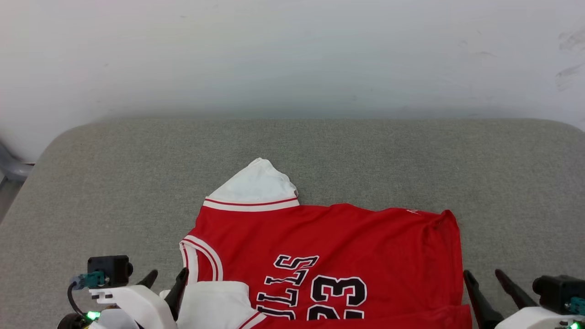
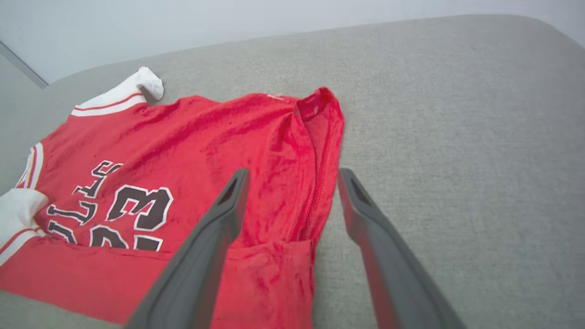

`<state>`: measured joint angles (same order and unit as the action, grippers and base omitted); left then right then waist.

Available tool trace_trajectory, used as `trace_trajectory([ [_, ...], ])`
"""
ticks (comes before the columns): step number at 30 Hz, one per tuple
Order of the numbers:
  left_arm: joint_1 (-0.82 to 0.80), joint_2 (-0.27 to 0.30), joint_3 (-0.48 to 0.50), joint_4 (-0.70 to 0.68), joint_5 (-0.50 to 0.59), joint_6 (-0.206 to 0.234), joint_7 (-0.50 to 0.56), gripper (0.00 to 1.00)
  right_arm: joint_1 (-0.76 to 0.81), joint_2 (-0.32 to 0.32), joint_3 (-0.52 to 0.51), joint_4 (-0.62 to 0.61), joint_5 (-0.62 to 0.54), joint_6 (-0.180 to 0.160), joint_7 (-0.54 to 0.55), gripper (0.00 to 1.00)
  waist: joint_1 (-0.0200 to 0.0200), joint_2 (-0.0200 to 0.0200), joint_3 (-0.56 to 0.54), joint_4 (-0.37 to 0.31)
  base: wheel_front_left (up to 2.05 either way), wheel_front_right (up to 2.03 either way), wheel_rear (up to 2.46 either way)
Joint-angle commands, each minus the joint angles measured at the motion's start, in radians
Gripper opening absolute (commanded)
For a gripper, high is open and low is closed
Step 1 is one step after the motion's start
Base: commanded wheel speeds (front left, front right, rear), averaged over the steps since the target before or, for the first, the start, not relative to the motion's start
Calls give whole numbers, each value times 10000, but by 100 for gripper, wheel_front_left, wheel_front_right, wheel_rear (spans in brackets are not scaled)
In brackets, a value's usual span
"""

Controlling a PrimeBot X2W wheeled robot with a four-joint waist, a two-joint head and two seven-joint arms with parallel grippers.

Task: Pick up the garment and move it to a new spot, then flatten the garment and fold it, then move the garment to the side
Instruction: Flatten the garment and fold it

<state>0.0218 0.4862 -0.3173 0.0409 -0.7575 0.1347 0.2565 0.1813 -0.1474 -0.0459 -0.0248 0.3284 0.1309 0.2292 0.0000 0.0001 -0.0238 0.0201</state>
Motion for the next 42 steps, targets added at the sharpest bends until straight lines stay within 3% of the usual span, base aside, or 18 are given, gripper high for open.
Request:
trace_trajectory([
  [1, -233, -99, 8, -81, 242, 51, -345, 100, -276, 109, -77, -90, -175, -4, -382, 100, 0, -1, 16, -26, 0, 0, 0],
  [6, -767, -343, -10, -219, 876, -63, -1651, 100, -628, 377, -264, -459, -688, -4, -1392, 100, 0, -1, 229, -135, 0, 0, 0],
  [12, -1732, -604, 33, 44, 1322, -290, -2791, 100, -1212, 678, -305, -1237, -1056, -4, -1712, 100, 0, -1, 1168, -367, 0, 0, 0],
  [21, -4298, -560, 83, 960, 1244, -1046, -2670, 100, -2306, 860, -307, -1793, -1271, -4, -1888, 100, 0, -1, 3001, -876, 0, 0, 0],
  [28, -6558, -143, -46, 1980, 751, -1843, -1034, 100, -2872, 937, -239, -1605, -1308, -4, -2041, 100, 0, -1, 3738, -1452, 0, 0, 0],
  [33, -7925, 266, -249, 2864, 7, -2256, 1148, 100, -3033, 974, -164, -1377, -1194, -4, -2187, 100, 0, -1, 4019, -1882, 0, 0, 0],
  [38, -8880, 757, -528, 3679, -685, -2380, 3643, 100, -3096, 980, -31, -1070, -940, -4, -2410, 100, 0, -1, 4297, -2312, 0, 0, 0],
  [42, -9259, 1118, -624, 4157, -1009, -2254, 5040, 100, -3140, 981, 55, -787, -696, -4, -2588, 100, 0, -1, 4497, -2617, 0, 0, 0],
])
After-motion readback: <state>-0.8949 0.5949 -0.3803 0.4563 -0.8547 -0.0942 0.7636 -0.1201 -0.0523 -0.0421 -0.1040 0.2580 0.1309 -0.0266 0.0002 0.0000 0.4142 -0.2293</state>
